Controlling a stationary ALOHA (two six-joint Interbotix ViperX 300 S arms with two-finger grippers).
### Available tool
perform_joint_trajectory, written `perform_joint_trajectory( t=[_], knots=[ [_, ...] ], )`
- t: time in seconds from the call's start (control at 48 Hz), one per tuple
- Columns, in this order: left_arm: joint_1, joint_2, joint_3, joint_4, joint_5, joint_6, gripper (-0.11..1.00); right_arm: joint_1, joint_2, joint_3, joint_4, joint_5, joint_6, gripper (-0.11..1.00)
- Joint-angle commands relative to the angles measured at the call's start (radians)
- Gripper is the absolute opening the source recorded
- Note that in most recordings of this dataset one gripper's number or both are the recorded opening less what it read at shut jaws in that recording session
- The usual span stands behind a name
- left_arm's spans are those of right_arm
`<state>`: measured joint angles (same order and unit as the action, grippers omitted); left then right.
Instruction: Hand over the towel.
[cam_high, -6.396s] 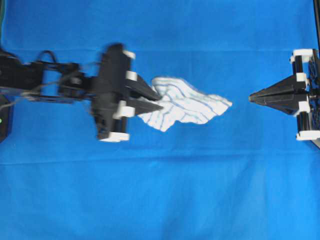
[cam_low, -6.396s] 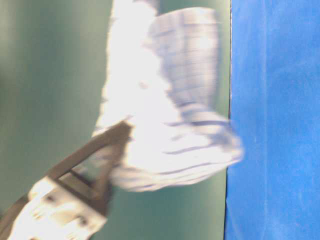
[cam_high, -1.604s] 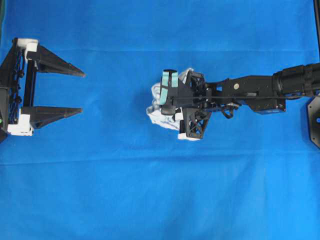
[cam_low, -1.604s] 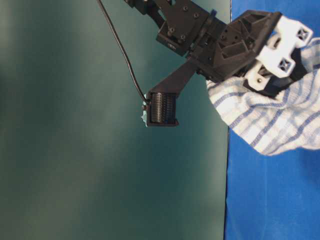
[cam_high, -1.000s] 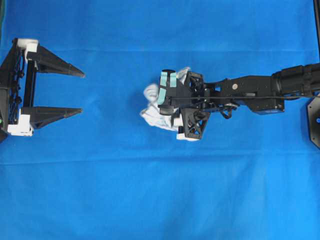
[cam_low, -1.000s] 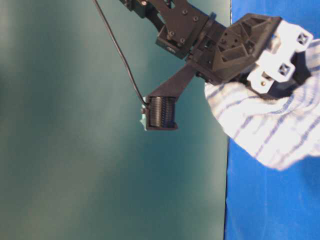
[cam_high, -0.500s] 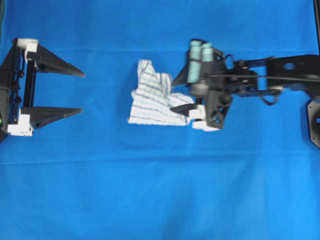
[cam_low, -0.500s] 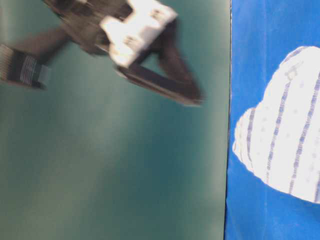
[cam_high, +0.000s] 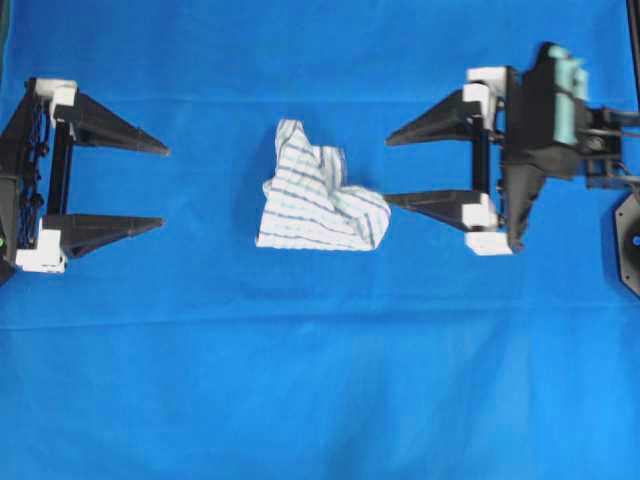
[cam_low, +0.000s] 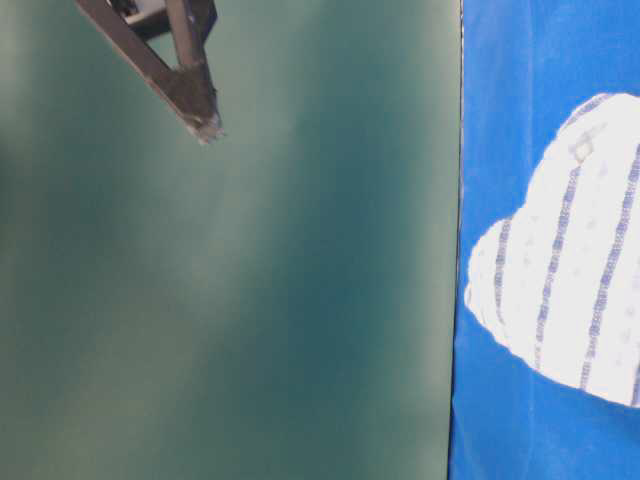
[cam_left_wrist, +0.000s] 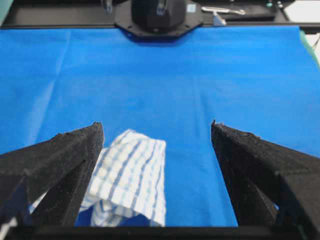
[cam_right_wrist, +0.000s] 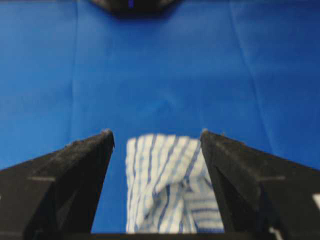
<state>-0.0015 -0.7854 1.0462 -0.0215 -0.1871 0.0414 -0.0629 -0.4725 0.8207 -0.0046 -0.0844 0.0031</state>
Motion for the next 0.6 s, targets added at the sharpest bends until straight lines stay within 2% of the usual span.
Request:
perform_joint_trajectory(
  t=[0.0,0.292,0.396,0.583],
  knots=[
    [0.002,-0.002,-0.011,-0.002,-0.009,-0.002,0.92,0.003,-0.018,0.003,-0.002,-0.046,-0.002,0.71],
    [0.002,-0.011,-0.011,-0.003,-0.006,-0.002,0.92,0.002,-0.037,0.014,-0.002,-0.049,0.0,0.71],
    [0.002,-0.052,-0.005,-0.003,0.021,-0.006,0.92,0.002,-0.097,0.041,-0.002,-0.029,0.005,0.71],
    [0.002,-0.175,0.025,-0.003,0.153,-0.006,0.92,0.003,-0.272,0.123,0.003,0.043,0.009,0.71]
  ],
)
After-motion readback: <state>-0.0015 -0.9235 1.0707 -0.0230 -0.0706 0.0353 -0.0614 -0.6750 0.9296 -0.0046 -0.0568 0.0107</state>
